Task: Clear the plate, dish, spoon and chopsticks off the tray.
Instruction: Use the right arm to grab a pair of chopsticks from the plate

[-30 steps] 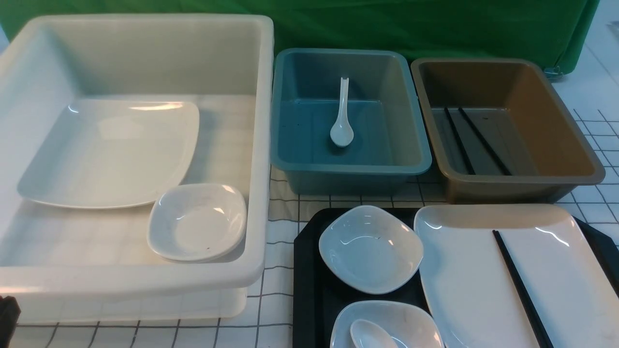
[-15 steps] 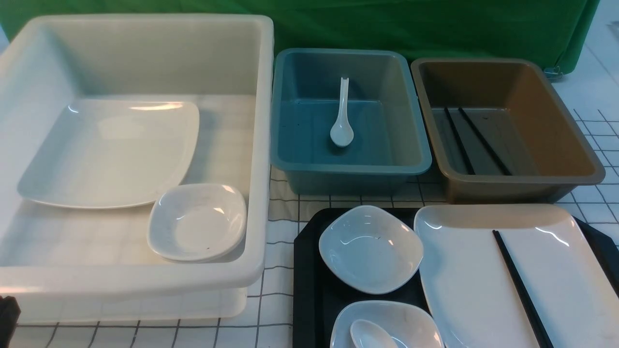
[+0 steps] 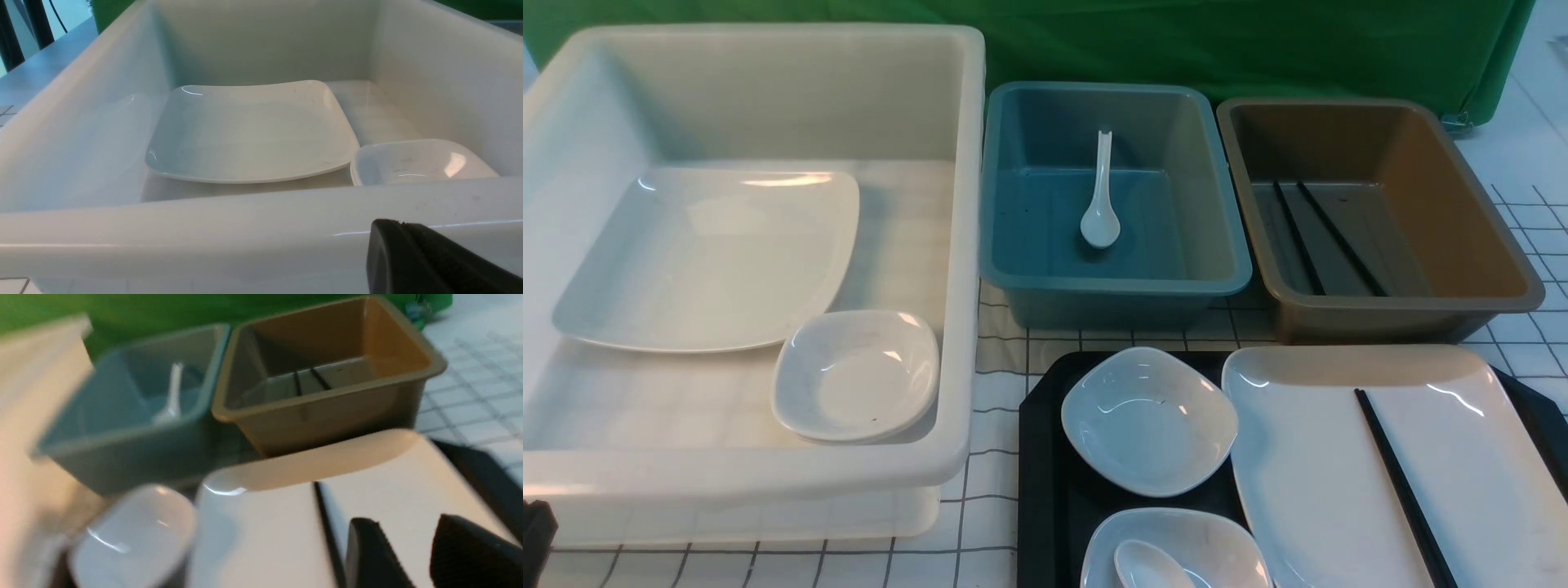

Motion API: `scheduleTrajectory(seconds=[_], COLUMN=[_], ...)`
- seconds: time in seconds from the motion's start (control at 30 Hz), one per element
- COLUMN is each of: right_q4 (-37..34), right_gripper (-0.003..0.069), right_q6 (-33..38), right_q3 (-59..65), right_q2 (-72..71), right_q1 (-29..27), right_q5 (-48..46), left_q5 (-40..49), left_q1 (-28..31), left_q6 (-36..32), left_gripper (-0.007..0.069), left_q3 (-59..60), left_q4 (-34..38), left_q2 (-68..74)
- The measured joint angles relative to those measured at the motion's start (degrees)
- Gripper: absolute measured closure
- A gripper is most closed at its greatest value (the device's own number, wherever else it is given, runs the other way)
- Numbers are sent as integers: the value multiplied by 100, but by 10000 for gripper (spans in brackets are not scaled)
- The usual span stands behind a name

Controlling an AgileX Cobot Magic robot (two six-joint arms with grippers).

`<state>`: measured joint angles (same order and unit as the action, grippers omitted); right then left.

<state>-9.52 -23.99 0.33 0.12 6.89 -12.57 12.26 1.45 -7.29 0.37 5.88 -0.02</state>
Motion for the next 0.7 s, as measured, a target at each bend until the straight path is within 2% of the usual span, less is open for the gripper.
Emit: scheduleTrajectory(seconds=[0.07, 0.13, 0.33, 0.43, 0.5, 0.53, 0.57, 0.6, 0.7], right_q4=[-265, -371, -631, -739, -731, -730, -609, -522, 175], right_gripper=[417, 417, 424, 453, 522, 531, 594, 610, 639], right_q6=[-818, -1198, -1474, -1059, -566, -518, -170, -52, 471], right_q3=[0, 0, 0, -83, -501, -553, -980, -1182, -2312], right_q2=[0, 0, 0, -5, 33, 33, 235, 310, 1331], right_q1=[0, 0, 6, 101, 145, 153, 166, 166, 170], right_q5=[7, 18, 199, 314, 297, 290, 206, 115, -1058], left_q5=[0, 0, 0, 0, 0, 0, 0, 0, 0], left_q1=[0, 0, 0, 0, 0, 0, 0, 0, 0], left_q6=[0, 0, 0, 0, 0, 0, 0, 0, 7], left_gripper=[603, 603, 603, 603, 603, 603, 603, 603, 603], left_q3=[0, 0, 0, 0, 0, 0, 0, 0, 0], left_q4=[0, 0, 0, 0, 0, 0, 0, 0, 0], left_q2=[0, 0, 0, 0, 0, 0, 0, 0, 0])
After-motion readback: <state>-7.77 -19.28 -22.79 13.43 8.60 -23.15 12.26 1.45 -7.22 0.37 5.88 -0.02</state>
